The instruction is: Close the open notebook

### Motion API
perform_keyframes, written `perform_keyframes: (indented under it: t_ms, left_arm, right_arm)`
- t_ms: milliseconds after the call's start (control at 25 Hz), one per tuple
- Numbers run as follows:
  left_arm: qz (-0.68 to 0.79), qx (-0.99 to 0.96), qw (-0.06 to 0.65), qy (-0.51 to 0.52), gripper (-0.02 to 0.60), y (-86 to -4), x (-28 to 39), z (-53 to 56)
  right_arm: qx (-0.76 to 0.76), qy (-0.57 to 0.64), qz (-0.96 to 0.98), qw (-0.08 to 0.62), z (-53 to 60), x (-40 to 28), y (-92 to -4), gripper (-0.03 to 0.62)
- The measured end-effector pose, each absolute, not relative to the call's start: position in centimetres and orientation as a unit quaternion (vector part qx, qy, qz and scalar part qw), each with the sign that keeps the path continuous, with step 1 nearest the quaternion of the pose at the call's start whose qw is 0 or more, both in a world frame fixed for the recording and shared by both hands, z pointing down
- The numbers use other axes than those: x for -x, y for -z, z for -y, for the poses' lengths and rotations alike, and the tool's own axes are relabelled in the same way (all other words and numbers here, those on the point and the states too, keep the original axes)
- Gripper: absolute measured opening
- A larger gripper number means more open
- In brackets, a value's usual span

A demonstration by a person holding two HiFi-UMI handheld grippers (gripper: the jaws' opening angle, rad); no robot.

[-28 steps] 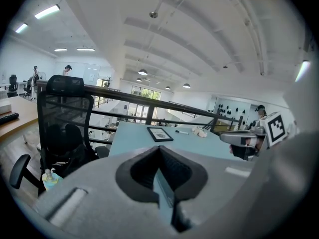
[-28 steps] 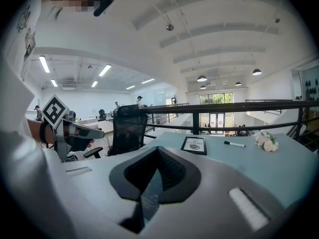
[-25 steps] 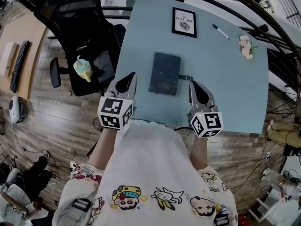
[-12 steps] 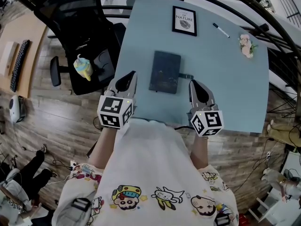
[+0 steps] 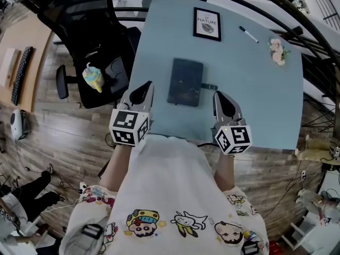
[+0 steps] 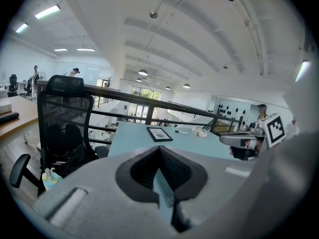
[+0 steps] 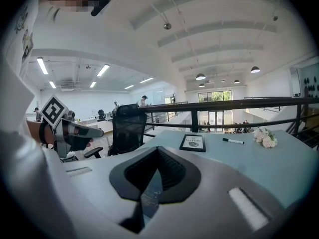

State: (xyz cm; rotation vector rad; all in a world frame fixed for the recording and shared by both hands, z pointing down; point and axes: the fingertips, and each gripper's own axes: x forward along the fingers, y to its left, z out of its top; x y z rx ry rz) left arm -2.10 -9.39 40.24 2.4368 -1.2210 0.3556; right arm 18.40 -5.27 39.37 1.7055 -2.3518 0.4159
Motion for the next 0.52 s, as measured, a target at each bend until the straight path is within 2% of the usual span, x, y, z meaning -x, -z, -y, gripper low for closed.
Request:
perform_keyframes:
  t_ms: [520]
  left_arm:
    - [0.435,-0.871,0.194,-0.125,-0.002,-40.15,2.06,9.38]
  right_arm:
    - [-0.580,-0.142,0.796,0.102,5.12,-18.41,-39.51,0.009]
